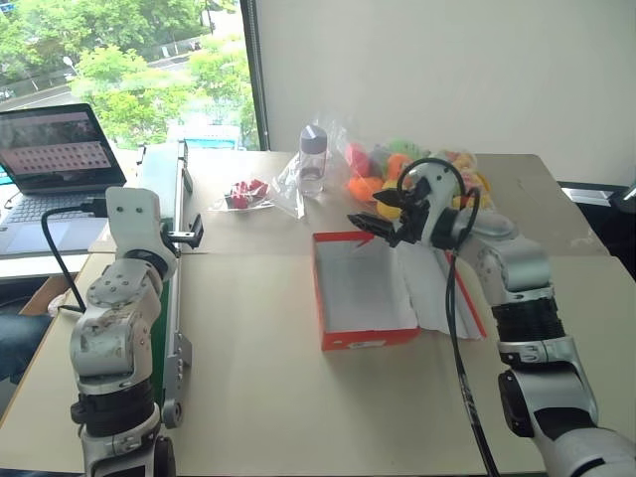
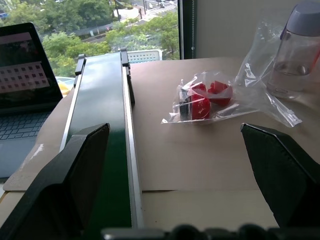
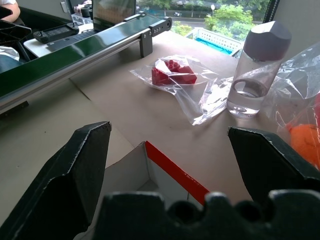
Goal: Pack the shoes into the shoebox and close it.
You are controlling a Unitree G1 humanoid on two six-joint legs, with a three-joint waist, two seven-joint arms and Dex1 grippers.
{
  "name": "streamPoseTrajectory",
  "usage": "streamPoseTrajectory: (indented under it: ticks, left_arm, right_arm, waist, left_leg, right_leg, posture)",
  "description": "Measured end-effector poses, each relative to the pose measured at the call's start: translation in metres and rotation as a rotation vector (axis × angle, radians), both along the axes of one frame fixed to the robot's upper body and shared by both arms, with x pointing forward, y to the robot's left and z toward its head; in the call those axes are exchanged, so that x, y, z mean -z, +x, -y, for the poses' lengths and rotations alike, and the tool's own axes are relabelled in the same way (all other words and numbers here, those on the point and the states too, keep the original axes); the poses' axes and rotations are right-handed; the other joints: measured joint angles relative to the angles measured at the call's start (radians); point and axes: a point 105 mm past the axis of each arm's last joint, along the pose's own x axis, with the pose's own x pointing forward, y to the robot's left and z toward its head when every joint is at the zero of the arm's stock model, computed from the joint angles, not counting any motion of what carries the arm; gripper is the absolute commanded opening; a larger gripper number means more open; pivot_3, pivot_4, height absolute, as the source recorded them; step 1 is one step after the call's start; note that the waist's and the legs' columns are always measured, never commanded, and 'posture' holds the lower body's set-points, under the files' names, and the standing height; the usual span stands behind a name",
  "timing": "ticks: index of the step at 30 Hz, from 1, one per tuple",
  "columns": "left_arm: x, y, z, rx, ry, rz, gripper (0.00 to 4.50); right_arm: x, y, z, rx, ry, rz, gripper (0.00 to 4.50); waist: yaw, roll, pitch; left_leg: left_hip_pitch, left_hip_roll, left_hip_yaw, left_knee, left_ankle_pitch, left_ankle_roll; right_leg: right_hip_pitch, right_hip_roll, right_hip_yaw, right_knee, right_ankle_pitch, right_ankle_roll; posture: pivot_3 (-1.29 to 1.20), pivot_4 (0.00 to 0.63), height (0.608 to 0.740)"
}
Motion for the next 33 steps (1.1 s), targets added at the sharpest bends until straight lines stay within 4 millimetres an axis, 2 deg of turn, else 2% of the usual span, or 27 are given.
streamPoseTrajectory:
  ticks: [5, 10, 13, 19, 33]
  left_arm:
    - [0.000, -0.002, -0.009, -0.062, -0.024, 0.010, 4.50]
    - [0.015, -0.015, -0.041, -0.224, -0.085, -0.012, 4.50]
    - [0.020, -0.021, -0.052, -0.269, -0.094, -0.021, 4.50]
    - [0.028, -0.027, -0.056, -0.292, -0.108, -0.039, 4.50]
    - [0.029, -0.033, -0.059, -0.312, -0.141, -0.024, 4.50]
  right_arm:
    - [0.000, 0.000, 0.000, -0.006, -0.005, 0.000, 4.42]
    - [-0.001, 0.001, -0.006, -0.020, -0.004, 0.016, 4.42]
    - [0.000, 0.001, -0.012, -0.039, 0.000, 0.016, 4.42]
    - [0.002, 0.001, -0.025, -0.073, 0.001, 0.018, 4.42]
    - [0.004, -0.001, -0.027, -0.110, 0.003, 0.007, 4.42]
  waist:
    - [-0.001, 0.000, 0.000]
    - [-0.003, 0.000, 0.000]
    - [-0.001, 0.000, 0.000]
    - [0.001, 0.000, 0.000]
    - [0.000, 0.000, 0.000]
  left_leg:
    - [0.000, 0.000, 0.000, 0.000, 0.000, 0.000]
    - [0.000, 0.000, 0.000, -0.002, 0.000, 0.000]
    - [0.000, 0.000, 0.000, -0.002, 0.000, -0.001]
    - [0.000, 0.000, 0.000, -0.002, -0.001, -0.002]
    - [0.000, 0.000, 0.000, -0.003, -0.001, -0.002]
  right_leg:
    - [0.000, 0.000, 0.000, 0.000, 0.000, 0.001]
    - [-0.001, 0.000, 0.000, 0.000, -0.001, 0.001]
    - [-0.001, 0.000, 0.000, 0.000, -0.001, 0.001]
    - [-0.001, -0.001, -0.001, -0.001, 0.000, -0.001]
    - [-0.001, -0.001, -0.001, -0.001, -0.001, -0.002]
  posture:
    - [0.00, 0.150, 0.740]
    - [0.00, 0.150, 0.740]
    - [0.00, 0.150, 0.740]
    - [0.00, 0.150, 0.740]
    - [0.00, 0.150, 0.740]
